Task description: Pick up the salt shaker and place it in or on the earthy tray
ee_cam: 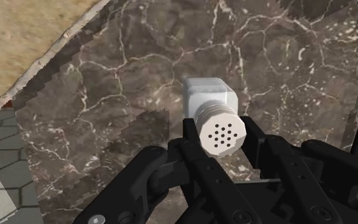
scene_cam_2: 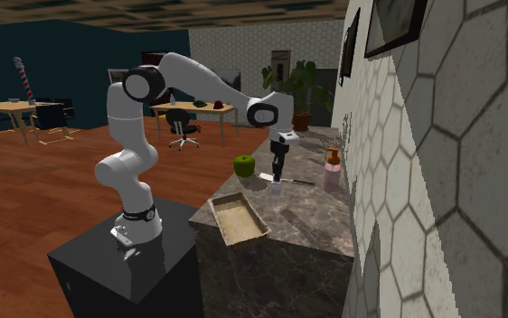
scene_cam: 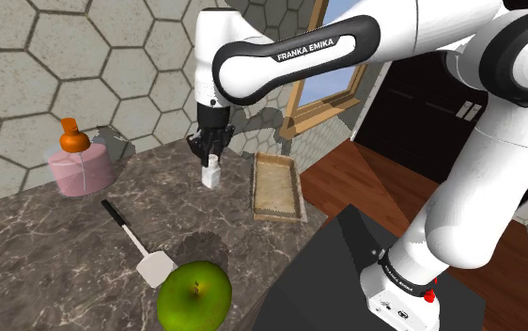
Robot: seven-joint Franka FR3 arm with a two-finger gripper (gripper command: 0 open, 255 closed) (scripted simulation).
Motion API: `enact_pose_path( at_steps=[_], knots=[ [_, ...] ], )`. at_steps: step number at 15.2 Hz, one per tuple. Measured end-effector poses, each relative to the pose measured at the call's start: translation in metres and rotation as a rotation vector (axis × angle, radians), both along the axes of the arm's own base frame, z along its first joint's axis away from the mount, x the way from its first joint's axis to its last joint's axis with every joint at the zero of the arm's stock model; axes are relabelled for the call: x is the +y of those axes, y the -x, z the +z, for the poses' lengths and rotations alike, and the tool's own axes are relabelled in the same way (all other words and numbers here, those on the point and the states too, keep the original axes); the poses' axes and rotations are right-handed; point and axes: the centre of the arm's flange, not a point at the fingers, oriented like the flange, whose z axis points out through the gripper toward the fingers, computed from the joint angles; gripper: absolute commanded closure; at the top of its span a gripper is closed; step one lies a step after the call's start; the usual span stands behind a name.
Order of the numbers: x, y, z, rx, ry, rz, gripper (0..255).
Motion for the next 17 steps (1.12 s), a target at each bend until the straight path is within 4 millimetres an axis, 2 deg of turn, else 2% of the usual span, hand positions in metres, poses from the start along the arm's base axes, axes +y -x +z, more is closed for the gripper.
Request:
enact_pose_path(
  at_steps=[14, 17],
  knots=[
    [0.001, 0.001, 0.073, 0.000, 0.000, 0.000, 255],
    [-0.025, 0.013, 0.079, 0.000, 0.000, 0.000, 255]
  ],
)
